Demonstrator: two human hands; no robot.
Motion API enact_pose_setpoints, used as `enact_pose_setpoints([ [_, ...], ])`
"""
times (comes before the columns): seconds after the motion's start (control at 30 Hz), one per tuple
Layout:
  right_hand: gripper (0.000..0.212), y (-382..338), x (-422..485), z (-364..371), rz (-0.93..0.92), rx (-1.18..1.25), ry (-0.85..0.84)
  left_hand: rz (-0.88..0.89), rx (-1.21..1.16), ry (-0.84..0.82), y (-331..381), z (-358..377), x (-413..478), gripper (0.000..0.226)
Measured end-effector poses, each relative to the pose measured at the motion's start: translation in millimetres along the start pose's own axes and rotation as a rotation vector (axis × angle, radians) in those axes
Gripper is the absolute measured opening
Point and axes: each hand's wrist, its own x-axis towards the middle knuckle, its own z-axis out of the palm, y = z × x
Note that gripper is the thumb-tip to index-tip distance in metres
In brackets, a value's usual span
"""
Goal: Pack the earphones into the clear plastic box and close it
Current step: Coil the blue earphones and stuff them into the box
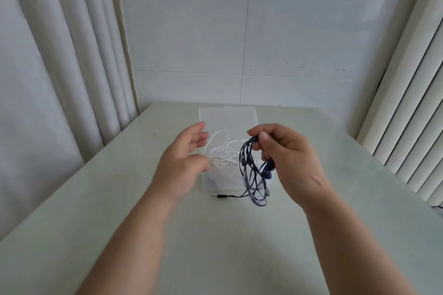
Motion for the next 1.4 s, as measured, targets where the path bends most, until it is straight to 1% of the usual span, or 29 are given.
enact_pose_setpoints([
  [0.1, 0.026, 0, -2, 3, 0.034, 0.061, -0.052, 0.04, 0.032, -0.143, -2, 10, -5, 0.072],
  [0.2, 0.03, -1, -3, 5, 0.077, 0.171, -0.115, 0.004, 0.08, -0.292, -4, 21, -11, 0.092],
  [0.23, 0.031, -2, -4, 6, 0.071, 0.167, -0.125, 0.002, 0.109, -0.334, -5, 25, -12, 0.093],
  [0.27, 0.032, -3, -5, 8, 0.065, 0.158, -0.134, 0.008, 0.138, -0.364, -4, 29, -13, 0.085],
  [0.33, 0.037, -4, -6, 13, 0.066, 0.145, -0.15, 0.025, 0.23, -0.368, 1, 36, -16, 0.058],
  [0.43, 0.044, -1, -7, 17, 0.052, 0.123, -0.177, 0.02, 0.337, -0.319, 0, 45, -17, 0.036],
  [0.5, 0.042, 1, -7, 18, 0.053, 0.164, -0.196, -0.042, 0.319, -0.313, -5, 45, -16, 0.025],
  [0.57, 0.035, 0, -7, 19, 0.059, 0.177, -0.201, -0.085, 0.28, -0.331, -7, 45, -17, 0.012],
  [0.6, 0.033, 0, -7, 18, 0.066, 0.192, -0.2, -0.096, 0.272, -0.339, -7, 45, -16, 0.008],
  [0.67, 0.033, -1, -6, 15, 0.08, 0.299, -0.188, -0.103, 0.295, -0.339, -9, 44, -15, 0.014],
  [0.7, 0.033, -1, -5, 12, 0.084, 0.383, -0.18, -0.109, 0.292, -0.33, -9, 42, -14, 0.014],
  [0.77, 0.031, -1, -4, 7, 0.08, 0.512, -0.162, -0.143, 0.211, -0.333, -7, 41, -14, 0.007],
  [0.8, 0.029, -1, -3, 5, 0.08, 0.528, -0.143, -0.156, 0.161, -0.35, -5, 40, -14, 0.008],
  [0.87, 0.024, 3, 0, 3, 0.098, 0.458, -0.067, -0.136, 0.145, -0.348, -6, 38, -12, 0.013],
  [0.97, 0.024, 8, 3, 3, 0.077, 0.165, 0.063, -0.093, 0.195, -0.293, -13, 28, -5, 0.019],
  [1.07, 0.022, 9, 3, 5, 0.05, -0.052, 0.122, -0.058, 0.251, -0.245, -17, 18, 1, 0.015],
  [1.17, 0.023, 11, 3, 7, 0.012, -0.209, 0.161, 0.032, 0.339, -0.164, -18, 15, 9, 0.008],
  [1.23, 0.024, 11, 6, 7, 0.03, -0.221, 0.189, 0.064, 0.322, -0.142, -14, 17, 16, 0.009],
  [1.3, 0.026, 9, 9, 7, 0.045, -0.183, 0.219, 0.075, 0.29, -0.113, -6, 22, 24, 0.01],
  [1.4, 0.028, 2, 19, 5, 0.021, -0.155, 0.247, 0.088, 0.186, -0.068, 7, 33, 42, 0.012],
])
